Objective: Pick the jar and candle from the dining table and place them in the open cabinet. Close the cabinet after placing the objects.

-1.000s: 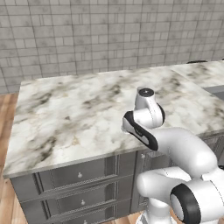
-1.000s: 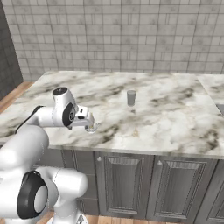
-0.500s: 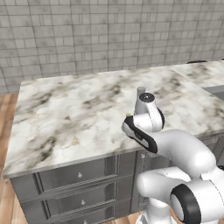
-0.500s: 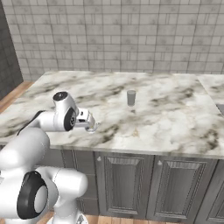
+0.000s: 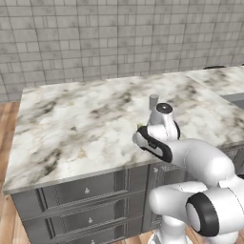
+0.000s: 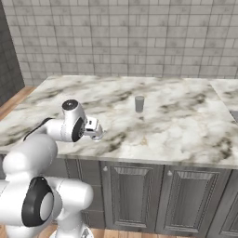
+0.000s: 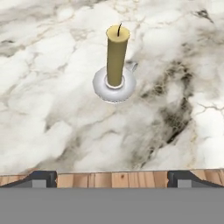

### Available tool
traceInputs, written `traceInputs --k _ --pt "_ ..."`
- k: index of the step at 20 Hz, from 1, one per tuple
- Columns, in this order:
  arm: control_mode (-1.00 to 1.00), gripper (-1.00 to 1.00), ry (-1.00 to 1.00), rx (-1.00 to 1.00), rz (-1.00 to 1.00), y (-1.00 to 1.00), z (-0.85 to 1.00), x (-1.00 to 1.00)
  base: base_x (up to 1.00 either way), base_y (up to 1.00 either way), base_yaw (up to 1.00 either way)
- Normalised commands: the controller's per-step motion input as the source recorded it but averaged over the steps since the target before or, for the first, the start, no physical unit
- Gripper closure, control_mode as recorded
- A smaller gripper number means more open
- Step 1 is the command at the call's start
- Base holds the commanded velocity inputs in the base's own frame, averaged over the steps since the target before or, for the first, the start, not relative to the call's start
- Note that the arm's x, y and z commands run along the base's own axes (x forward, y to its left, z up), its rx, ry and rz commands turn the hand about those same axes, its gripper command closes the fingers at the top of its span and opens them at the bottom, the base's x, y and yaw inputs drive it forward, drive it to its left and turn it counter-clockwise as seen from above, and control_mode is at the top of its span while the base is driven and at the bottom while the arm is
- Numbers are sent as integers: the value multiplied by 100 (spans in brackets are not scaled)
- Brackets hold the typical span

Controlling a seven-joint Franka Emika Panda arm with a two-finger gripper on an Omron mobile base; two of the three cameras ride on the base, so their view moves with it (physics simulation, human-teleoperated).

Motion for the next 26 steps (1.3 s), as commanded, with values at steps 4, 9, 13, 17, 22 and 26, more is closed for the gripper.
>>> traceInputs --k 4,9,13,17,22,26 --pt "-100 -100 0 8 0 0 -6 17 0 0 0" --pt "-100 -100 0 3 0 0 -9 17 0 0 0" --pt "-100 -100 0 0 0 0 -13 16 0 0 0" --pt "-100 -100 0 0 0 0 -13 12 0 0 0" --pt "-100 -100 0 0 0 0 -7 12 0 0 0" --pt "-100 -100 0 0 0 0 -6 18 0 0 0"
